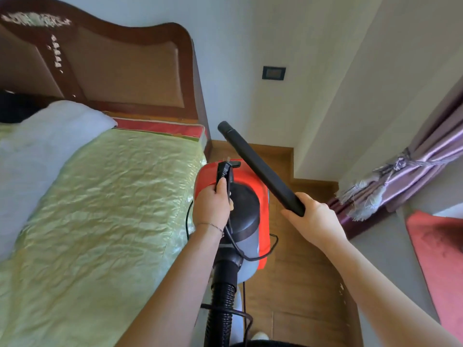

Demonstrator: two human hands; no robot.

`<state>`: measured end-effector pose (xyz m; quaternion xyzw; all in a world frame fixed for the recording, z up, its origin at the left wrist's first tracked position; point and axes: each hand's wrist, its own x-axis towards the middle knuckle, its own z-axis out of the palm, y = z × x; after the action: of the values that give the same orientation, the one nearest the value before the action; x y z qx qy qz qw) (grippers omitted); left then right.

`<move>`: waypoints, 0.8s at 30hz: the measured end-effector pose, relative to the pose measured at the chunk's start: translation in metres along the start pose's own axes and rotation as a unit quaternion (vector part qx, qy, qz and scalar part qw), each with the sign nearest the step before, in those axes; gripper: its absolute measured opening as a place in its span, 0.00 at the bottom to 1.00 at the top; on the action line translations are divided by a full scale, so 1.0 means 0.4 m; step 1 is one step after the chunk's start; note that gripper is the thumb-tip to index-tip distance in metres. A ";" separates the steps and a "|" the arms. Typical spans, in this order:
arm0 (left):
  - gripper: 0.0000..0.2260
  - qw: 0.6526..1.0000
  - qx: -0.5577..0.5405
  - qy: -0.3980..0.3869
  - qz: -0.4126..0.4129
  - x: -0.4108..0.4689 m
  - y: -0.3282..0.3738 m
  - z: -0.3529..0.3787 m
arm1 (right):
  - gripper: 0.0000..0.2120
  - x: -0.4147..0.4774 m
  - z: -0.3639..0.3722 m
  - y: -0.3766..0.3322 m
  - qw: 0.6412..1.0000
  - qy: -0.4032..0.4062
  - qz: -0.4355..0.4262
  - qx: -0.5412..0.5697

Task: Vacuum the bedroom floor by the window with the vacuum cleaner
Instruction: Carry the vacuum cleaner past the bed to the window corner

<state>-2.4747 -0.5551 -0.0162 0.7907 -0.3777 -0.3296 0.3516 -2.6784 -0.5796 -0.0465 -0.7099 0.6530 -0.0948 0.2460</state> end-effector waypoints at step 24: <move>0.24 0.992 0.040 -0.120 0.013 0.906 0.262 0.283 | 0.21 0.842 -0.052 -0.076 0.995 0.020 0.089 0.027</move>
<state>-2.4218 -0.9393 -0.0851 0.7541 -0.4397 -0.4021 0.2763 -2.6176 -0.9116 -0.0773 -0.6397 0.7159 -0.1045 0.2595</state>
